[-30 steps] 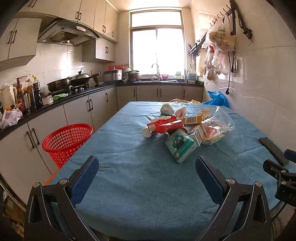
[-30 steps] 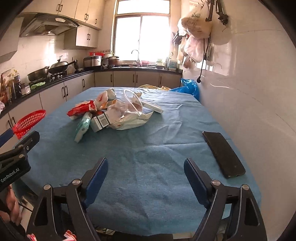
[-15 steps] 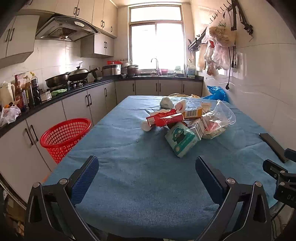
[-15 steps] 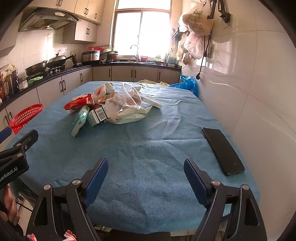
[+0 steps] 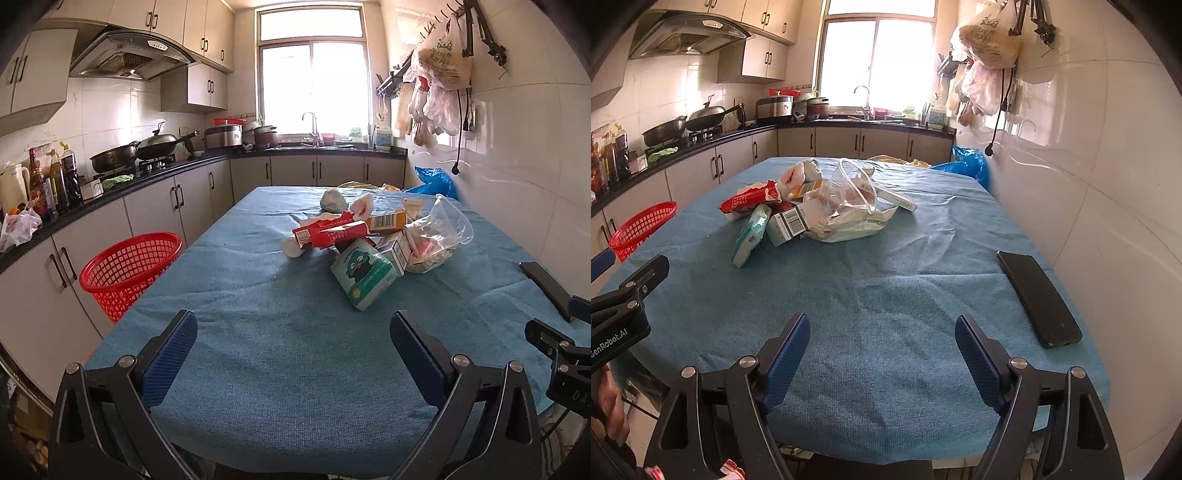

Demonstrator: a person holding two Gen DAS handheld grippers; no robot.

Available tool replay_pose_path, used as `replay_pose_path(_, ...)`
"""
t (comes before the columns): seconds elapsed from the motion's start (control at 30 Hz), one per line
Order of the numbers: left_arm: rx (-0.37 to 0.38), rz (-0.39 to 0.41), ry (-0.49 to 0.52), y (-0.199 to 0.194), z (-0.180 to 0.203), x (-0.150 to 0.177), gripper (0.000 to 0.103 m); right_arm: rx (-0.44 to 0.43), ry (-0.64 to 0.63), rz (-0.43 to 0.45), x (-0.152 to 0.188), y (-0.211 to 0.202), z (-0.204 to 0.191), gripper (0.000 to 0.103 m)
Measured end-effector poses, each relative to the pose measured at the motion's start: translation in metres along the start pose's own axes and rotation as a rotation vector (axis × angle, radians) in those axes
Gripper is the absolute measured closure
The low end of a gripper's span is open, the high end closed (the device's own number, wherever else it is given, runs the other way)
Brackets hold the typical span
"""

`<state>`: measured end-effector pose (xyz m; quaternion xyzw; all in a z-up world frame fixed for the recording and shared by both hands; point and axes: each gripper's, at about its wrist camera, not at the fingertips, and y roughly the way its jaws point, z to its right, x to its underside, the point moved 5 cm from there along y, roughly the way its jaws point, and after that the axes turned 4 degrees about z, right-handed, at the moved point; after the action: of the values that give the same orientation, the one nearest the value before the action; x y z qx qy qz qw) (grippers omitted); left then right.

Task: Collect trash

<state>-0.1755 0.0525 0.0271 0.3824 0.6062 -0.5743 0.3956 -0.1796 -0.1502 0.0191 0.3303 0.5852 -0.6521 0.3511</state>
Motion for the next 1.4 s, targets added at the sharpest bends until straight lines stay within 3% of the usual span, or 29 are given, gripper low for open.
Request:
replay_pose_path(1.0, 0.011, -0.015, 0.006, 0.004, 0.000, 0.002, 0.000, -0.031, 0.022, -0.029, 0.003, 0.009, 0.002, 0.023)
replay_pose_path(1.23, 0.142, -0.131, -0.012, 0.037, 0.011, -0.014, 0.000, -0.129, 0.089, -0.070, -0.002, 0.024, 0.023, 0.048)
replay_pose_path(1.4, 0.254, -0.261, -0.045, 0.076, 0.034, -0.022, 0.000, -0.161, 0.148, -0.085, -0.011, 0.037, 0.041, 0.048)
